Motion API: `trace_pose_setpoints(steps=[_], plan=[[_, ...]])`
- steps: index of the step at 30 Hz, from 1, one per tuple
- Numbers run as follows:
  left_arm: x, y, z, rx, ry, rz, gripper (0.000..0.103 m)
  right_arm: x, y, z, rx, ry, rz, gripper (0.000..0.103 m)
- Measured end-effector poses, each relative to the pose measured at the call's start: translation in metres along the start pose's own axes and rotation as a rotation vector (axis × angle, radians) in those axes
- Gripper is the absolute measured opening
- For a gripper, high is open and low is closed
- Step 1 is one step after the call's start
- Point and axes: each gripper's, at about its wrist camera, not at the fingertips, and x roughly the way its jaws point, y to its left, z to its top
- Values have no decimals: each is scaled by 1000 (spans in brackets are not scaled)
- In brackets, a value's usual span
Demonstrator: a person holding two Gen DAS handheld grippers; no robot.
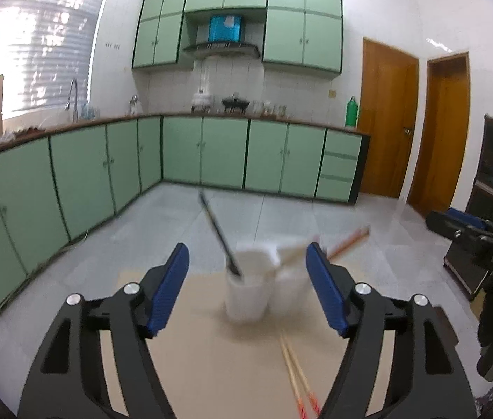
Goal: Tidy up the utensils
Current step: 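Move both open tools back to the remaining red-patterned chopsticks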
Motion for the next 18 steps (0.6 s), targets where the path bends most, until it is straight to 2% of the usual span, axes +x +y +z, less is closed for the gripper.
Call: trace_pose_setpoints(steps=[5, 9, 12, 18], plan=[[0, 0, -58, 16, 109, 27, 78, -6, 4, -53, 7, 83, -28, 96], [1, 5, -102, 14, 200, 50, 79, -8, 9, -90, 22, 150, -32, 97], [2, 11, -124, -1, 253, 63, 79, -7, 13, -113, 35, 196, -42, 97], [3, 11, -149, 17, 306, 90, 80, -3, 28, -148, 20, 243, -72, 97]])
